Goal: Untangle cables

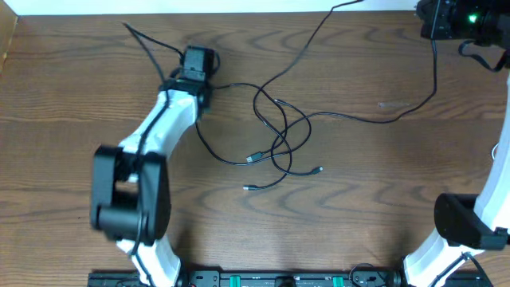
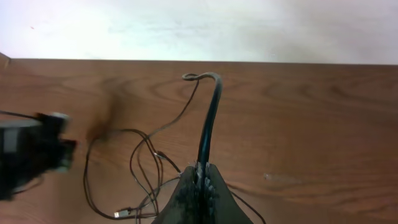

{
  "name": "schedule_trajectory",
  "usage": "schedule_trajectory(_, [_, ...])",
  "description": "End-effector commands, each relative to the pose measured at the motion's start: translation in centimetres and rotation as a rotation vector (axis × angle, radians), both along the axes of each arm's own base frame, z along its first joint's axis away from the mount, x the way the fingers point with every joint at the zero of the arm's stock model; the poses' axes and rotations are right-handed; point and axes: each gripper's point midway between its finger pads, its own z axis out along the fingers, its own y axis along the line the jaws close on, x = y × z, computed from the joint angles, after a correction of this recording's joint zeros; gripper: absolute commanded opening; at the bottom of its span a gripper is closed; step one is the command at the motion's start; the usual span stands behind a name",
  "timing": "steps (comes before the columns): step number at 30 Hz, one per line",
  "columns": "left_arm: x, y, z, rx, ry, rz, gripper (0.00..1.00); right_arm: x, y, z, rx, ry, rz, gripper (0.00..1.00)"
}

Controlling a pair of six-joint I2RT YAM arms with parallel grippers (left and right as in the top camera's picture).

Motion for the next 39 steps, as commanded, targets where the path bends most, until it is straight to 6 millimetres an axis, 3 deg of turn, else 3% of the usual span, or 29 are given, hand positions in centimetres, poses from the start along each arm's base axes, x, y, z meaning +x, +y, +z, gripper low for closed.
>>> schedule_trajectory(1, [-0.5, 0.2, 3.1, -0.013, -0.048, 0.009, 0.41, 0.5, -0.3, -0.9, -0.013, 0.019, 0.004, 0.01])
schedule_trajectory(3, [-1.1, -0.6, 3.7, -0.053, -0.04, -0.019, 0.46, 0.5, -0.2, -0.9, -0.015, 0.02, 0.008, 0.01])
schedule_trajectory(8, [-3.8, -9.2, 3.4, -0.517, 0.083, -0.241, 0.6, 0.3, -0.2, -1.1, -0.022, 0.029, 0.016, 0.01])
schedule_trajectory(11, [-4.9, -12.9, 2.3, -0.727, 0.161, -0.186, 0.65, 0.2, -0.2, -1.2, -0.022, 0.034, 0.016, 0.01])
schedule_trajectory(14, [-4.5, -14.9, 0.2, -0.746, 0.175, -0.102, 0.67, 0.2, -0.2, -1.3, -0.022, 0.037, 0.016, 0.01])
schedule_trajectory(24, [-3.3, -16.8, -7.1, -0.634, 0.158, 0.092, 0.7, -0.2, -0.2, -1.7, -0.026, 0.059, 0.021, 0.01])
schedule_trajectory(30, [-2.5, -17.3, -7.0, -0.647, 0.121, 0.083, 0.63, -0.3, -0.2, -1.8, -0.028, 0.064, 0.024, 0.01])
schedule_trajectory(36, [-1.9, -18.4, -6.5, -0.664, 0.088, 0.051, 0.48, -0.4, -0.2, -1.8, -0.028, 0.066, 0.024, 0.01])
schedule_trajectory(39, [-2.0, -18.8, -6.7, -0.655, 0.085, 0.045, 0.47, -0.4, -0.2, -1.9, -0.028, 0.069, 0.024, 0.01])
